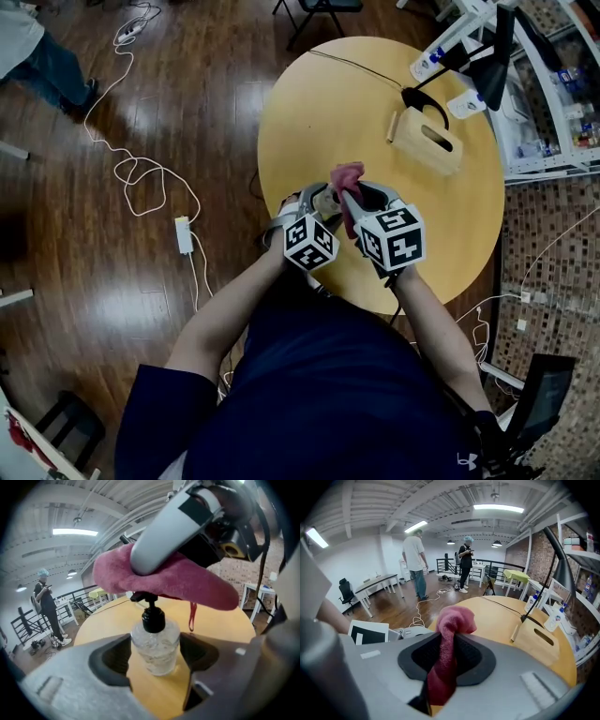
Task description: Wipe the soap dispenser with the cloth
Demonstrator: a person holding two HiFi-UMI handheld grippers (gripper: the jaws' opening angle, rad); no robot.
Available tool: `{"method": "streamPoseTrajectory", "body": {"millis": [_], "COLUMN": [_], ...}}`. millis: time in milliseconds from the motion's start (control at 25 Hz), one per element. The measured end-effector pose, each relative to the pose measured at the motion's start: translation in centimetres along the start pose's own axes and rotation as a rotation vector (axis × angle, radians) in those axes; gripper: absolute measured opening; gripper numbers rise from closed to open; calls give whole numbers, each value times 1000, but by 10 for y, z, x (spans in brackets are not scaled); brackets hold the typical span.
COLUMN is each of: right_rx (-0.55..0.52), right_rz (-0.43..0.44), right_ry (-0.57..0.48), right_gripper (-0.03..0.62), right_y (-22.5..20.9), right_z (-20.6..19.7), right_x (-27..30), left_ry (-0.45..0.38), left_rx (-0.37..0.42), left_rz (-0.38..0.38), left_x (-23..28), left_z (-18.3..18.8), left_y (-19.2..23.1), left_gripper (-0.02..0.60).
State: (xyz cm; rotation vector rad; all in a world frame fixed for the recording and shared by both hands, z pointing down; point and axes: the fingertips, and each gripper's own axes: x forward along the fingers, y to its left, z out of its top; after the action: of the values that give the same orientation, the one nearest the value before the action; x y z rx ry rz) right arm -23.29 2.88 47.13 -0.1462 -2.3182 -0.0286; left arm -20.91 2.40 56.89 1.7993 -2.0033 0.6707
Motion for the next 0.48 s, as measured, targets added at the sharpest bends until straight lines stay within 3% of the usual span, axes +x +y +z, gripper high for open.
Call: {"method": "streamPoseTrajectory", "body": {"millis": [160,360,480], "right_rx": [-21,115,149], "right_rz": [8,-71,-51], "right_ry": [8,27,-16], "right_gripper": [89,87,87], "right_y": [7,-34,-31], "right_z": [0,-18,-6], "right_x": [3,-12,-17], "left_ry": [-2,-1,-2], "left_rx": [12,34,41], "left_rz": [-14,-34,-40], "left_x": [-2,-1,-1], "left_z": [-2,-2,-3], "left_y": [0,-1,-1], "left_gripper": [325,324,324]}}
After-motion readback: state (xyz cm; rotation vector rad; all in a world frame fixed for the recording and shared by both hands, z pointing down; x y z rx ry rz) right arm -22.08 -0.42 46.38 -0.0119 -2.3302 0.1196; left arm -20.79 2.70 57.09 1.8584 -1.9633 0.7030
